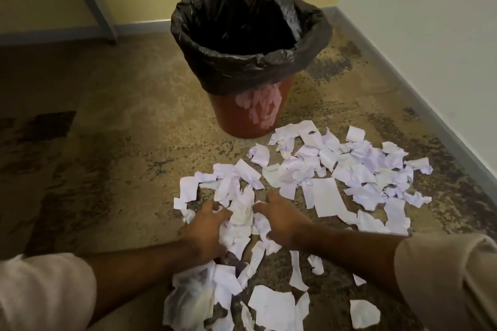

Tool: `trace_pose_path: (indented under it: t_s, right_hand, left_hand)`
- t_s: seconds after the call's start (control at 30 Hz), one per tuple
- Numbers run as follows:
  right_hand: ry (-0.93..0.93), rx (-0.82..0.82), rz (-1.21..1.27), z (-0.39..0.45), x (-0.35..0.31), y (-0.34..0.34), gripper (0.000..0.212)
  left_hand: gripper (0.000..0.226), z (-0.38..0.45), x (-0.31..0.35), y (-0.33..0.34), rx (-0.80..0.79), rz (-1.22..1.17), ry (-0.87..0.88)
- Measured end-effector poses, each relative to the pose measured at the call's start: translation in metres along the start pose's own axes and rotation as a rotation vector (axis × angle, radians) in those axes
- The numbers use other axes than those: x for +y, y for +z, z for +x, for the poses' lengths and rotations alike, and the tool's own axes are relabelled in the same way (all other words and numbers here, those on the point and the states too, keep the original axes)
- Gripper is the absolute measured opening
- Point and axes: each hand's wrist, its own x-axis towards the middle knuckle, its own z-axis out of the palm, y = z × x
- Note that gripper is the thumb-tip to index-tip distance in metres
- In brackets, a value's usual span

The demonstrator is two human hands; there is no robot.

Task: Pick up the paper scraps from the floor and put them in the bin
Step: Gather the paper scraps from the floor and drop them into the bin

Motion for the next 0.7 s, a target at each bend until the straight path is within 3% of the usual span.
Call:
trace_pose_path:
  t_s: [0.1, 0.23, 0.5, 0.7]
  right_hand:
    - [-0.026, 0.061, 0.108, 0.001, 0.005, -0.013, 0.045]
    - [-0.015, 0.103, 0.258, -0.004, 0.007, -0.055, 0.042]
    - [-0.062, 0.318, 0.642, -0.037, -0.004, -0.160, 0.021]
    - [-0.251, 0.506, 0.990, -0.050, -0.027, -0.234, 0.025]
  left_hand:
    - [0.065, 0.008, 0.001, -0.013, 0.028, -0.080, 0.045]
    - [0.047, 0.012, 0.010, -0.045, 0.106, -0.156, 0.080]
    - [0.045, -0.004, 0.045, -0.134, 0.356, -0.470, 0.170]
    - [0.043, -0.030, 0.091, -0.219, 0.545, -0.655, 0.252]
